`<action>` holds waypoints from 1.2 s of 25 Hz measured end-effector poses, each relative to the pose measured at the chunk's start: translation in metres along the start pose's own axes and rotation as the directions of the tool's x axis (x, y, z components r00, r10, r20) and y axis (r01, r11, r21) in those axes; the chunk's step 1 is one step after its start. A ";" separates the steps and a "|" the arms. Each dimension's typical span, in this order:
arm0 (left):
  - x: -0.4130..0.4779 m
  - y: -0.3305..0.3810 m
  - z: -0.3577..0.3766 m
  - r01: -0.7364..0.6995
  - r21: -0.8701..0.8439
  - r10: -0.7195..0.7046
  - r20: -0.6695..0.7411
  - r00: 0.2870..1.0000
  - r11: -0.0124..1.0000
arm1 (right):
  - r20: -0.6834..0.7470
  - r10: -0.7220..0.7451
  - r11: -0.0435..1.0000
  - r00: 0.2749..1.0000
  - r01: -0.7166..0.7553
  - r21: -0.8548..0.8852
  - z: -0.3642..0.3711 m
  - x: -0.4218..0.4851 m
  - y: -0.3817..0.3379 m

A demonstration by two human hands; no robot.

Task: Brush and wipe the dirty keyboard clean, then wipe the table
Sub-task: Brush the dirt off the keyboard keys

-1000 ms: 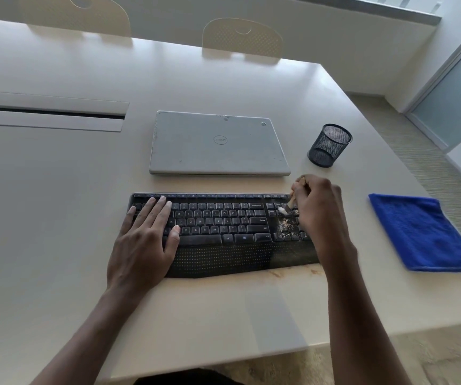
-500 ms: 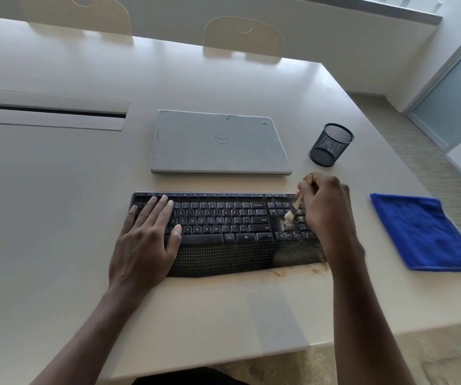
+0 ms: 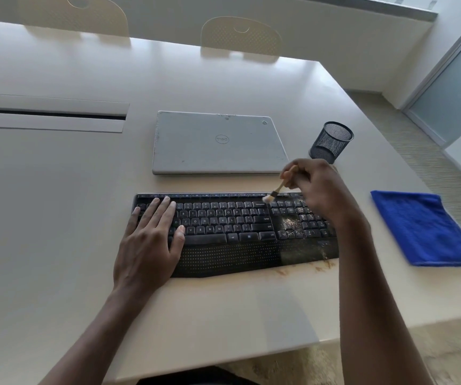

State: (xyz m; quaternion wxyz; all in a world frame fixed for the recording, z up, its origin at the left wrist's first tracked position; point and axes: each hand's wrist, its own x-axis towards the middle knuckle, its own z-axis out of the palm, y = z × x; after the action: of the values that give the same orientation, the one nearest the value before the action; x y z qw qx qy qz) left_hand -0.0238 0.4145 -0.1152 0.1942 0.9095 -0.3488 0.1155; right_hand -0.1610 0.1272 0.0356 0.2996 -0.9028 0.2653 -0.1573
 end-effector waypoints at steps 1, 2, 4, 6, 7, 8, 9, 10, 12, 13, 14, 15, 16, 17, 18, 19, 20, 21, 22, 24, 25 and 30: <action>0.000 0.000 0.000 0.002 0.000 -0.002 0.004 1.000 1.000 | 0.051 -0.033 0.999 0.998 0.031 0.023 0.002 0.006 -0.002; -0.001 0.000 0.000 0.003 0.000 -0.003 0.005 1.000 1.000 | 0.085 -0.051 0.998 0.995 0.049 0.028 0.003 0.011 -0.002; -0.001 0.001 -0.001 0.003 -0.004 -0.003 0.002 1.000 1.000 | 0.128 -0.049 0.998 0.991 0.052 -0.018 -0.001 0.018 0.001; -0.001 0.001 -0.001 0.003 -0.004 -0.003 -0.001 1.000 1.000 | 0.121 0.001 0.997 0.993 0.009 -0.081 -0.010 0.021 0.011; -0.001 0.001 0.000 0.003 -0.001 -0.003 -0.001 1.000 1.000 | 0.100 0.027 0.993 0.995 -0.015 -0.117 -0.015 0.022 0.015; -0.001 0.001 0.000 0.003 0.001 -0.003 -0.002 1.000 1.000 | 0.070 0.044 0.988 0.997 -0.032 -0.151 -0.018 0.024 0.018; -0.001 0.001 0.000 0.005 0.001 -0.005 -0.003 1.000 1.000 | 0.046 0.046 0.985 0.998 -0.038 -0.166 -0.020 0.026 0.019; -0.001 0.001 0.000 0.007 0.001 -0.007 -0.004 1.000 1.000 | 0.038 0.035 0.987 0.999 -0.029 -0.156 -0.019 0.027 0.016; -0.001 0.001 -0.001 0.007 0.002 -0.007 -0.004 1.000 1.000 | 0.085 -0.020 0.997 0.996 0.027 -0.077 -0.013 0.026 0.001; 0.000 0.001 -0.001 0.006 0.002 -0.006 -0.003 1.000 1.000 | 0.128 -0.050 0.998 0.990 0.054 -0.028 -0.009 0.026 -0.005; 0.000 0.001 -0.001 0.006 0.002 -0.006 0.000 1.000 1.000 | 0.163 -0.071 0.997 0.984 0.074 -0.011 -0.005 0.026 -0.009; 0.000 0.001 -0.001 0.005 0.003 -0.005 0.004 1.000 1.000 | 0.188 -0.076 0.996 0.979 0.082 -0.026 -0.004 0.027 -0.010; 0.000 0.001 -0.001 0.005 0.006 -0.005 0.010 1.000 1.000 | 0.196 -0.058 0.996 0.979 0.070 -0.053 -0.005 0.028 -0.007; -0.001 0.001 -0.001 0.005 0.010 -0.005 0.015 1.000 1.000 | 0.184 -0.027 0.996 0.983 0.041 -0.076 -0.008 0.029 -0.001; -0.001 0.001 -0.001 0.003 0.012 -0.004 0.018 1.000 1.000 | 0.155 0.008 0.994 0.988 0.009 -0.110 -0.014 0.030 0.005; -0.001 0.001 -0.001 0.003 0.012 -0.003 0.018 1.000 1.000 | 0.121 0.041 0.988 0.992 -0.023 -0.150 -0.020 0.029 0.011; -0.001 0.001 -0.002 0.003 0.010 -0.003 0.017 1.000 1.000 | 0.084 0.068 0.982 0.994 -0.052 -0.183 -0.025 0.026 0.015; -0.001 0.001 -0.002 0.002 0.010 -0.002 0.016 1.000 1.000 | 0.045 0.080 0.979 0.996 -0.070 -0.191 -0.028 0.023 0.015; -0.001 0.001 -0.002 0.002 0.011 -0.002 0.017 1.000 1.000 | 0.018 0.069 0.983 0.997 -0.065 -0.174 -0.028 0.020 0.013; -0.001 0.001 -0.002 0.001 0.014 -0.001 0.019 1.000 1.000 | 0.042 0.007 0.995 0.999 -0.003 -0.101 -0.019 0.014 0.001; -0.001 0.001 -0.002 0.000 0.014 0.000 0.018 1.000 1.000 | 0.091 -0.023 0.997 0.996 0.030 -0.071 -0.013 0.012 -0.004; 0.001 0.000 -0.002 -0.021 0.015 0.021 0.003 1.000 1.000 | 0.103 0.027 0.992 0.994 -0.014 -0.128 -0.012 0.009 0.008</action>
State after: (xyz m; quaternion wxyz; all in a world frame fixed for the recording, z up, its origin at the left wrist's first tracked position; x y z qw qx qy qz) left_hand -0.0237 0.4145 -0.1132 0.1858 0.9075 -0.3576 0.1189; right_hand -0.1616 0.1114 0.0409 0.2564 -0.9244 0.2679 -0.0893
